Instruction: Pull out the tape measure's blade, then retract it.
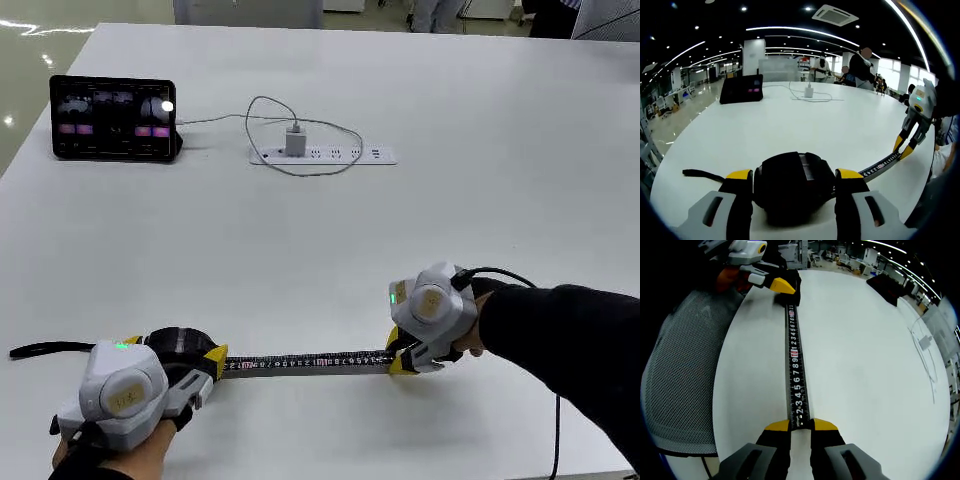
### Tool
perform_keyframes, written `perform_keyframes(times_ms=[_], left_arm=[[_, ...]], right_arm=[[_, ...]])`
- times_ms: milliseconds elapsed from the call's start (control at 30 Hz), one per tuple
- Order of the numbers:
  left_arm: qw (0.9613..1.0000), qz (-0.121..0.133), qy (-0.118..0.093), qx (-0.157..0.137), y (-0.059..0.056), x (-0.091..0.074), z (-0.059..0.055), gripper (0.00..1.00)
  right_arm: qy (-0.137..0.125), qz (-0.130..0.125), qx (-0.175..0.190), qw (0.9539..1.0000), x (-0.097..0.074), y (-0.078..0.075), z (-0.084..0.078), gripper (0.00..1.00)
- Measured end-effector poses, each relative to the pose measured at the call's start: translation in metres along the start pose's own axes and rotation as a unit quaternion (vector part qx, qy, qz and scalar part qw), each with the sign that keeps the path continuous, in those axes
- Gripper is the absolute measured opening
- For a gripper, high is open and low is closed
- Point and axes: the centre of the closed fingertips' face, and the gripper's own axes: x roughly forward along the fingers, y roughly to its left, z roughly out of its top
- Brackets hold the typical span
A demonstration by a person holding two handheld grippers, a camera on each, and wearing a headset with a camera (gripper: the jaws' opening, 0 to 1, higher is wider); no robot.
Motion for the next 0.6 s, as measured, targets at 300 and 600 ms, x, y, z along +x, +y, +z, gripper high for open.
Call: perform_keyframes(times_ms=[300, 600], left_arm=[[0.9999, 0.002, 0.008, 0.007, 0.0008, -0.0003, -0.002, 0.61], [0.9998, 0.0, 0.007, 0.016, 0.0004, -0.0001, -0.0023, 0.6]], right_arm=[[0.009, 0.002, 0.002, 1.0, 0.0003, -0.0006, -0.0004, 0.1], [0.006, 0.004, -0.003, 1.0, 0.0003, -0.0003, -0.0007, 0.1]])
